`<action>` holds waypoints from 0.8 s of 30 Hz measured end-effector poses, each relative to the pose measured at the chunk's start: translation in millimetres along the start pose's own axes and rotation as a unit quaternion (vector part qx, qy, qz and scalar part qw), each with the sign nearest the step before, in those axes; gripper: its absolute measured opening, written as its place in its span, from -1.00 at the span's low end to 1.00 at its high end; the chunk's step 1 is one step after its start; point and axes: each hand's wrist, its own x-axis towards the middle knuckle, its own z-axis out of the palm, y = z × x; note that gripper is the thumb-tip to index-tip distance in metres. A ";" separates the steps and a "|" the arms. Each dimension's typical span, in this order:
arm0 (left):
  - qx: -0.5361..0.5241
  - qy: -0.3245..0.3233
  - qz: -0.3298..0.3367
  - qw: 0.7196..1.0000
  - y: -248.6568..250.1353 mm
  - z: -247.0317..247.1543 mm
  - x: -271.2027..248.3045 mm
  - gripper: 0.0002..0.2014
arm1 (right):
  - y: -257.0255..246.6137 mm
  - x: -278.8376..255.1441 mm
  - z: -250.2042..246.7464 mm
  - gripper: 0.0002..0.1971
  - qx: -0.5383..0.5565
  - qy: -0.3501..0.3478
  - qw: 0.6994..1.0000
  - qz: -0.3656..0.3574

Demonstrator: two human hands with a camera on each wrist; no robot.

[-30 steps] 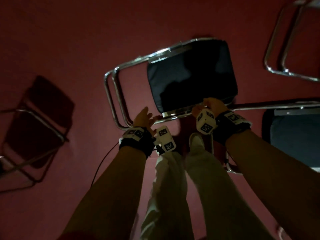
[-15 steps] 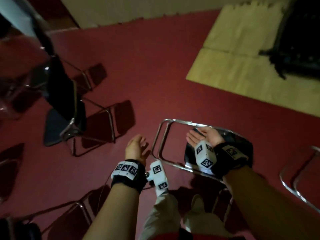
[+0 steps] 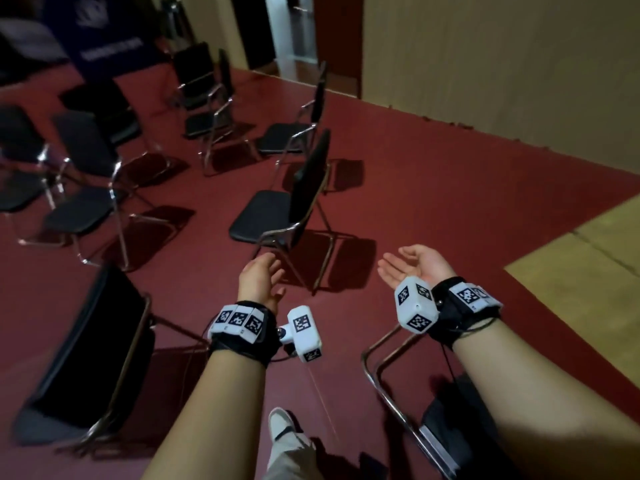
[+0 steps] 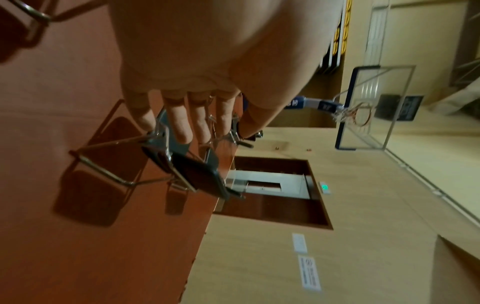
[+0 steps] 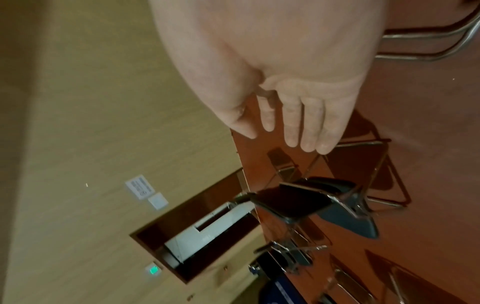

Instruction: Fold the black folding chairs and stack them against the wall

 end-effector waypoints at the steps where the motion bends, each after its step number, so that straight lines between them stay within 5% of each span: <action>1: -0.010 0.009 0.005 1.000 8.6 -10.8 9.5 -0.83 | 6.2 9.1 17.1 -0.96 -0.013 -0.005 1.000 0.009; 13: -0.043 0.079 -0.001 0.996 128.9 -112.7 188.3 -0.84 | 60.4 144.4 237.8 -0.91 -0.088 -0.010 0.995 0.053; 18: -0.025 0.085 0.035 0.995 175.3 -102.9 255.3 -0.79 | 49.5 182.5 301.3 -0.90 -0.105 -0.014 0.994 0.003; 24: 0.025 0.038 -0.001 0.999 192.7 -54.1 334.4 -0.75 | 7.0 242.7 327.6 -0.91 -0.141 0.022 0.989 -0.028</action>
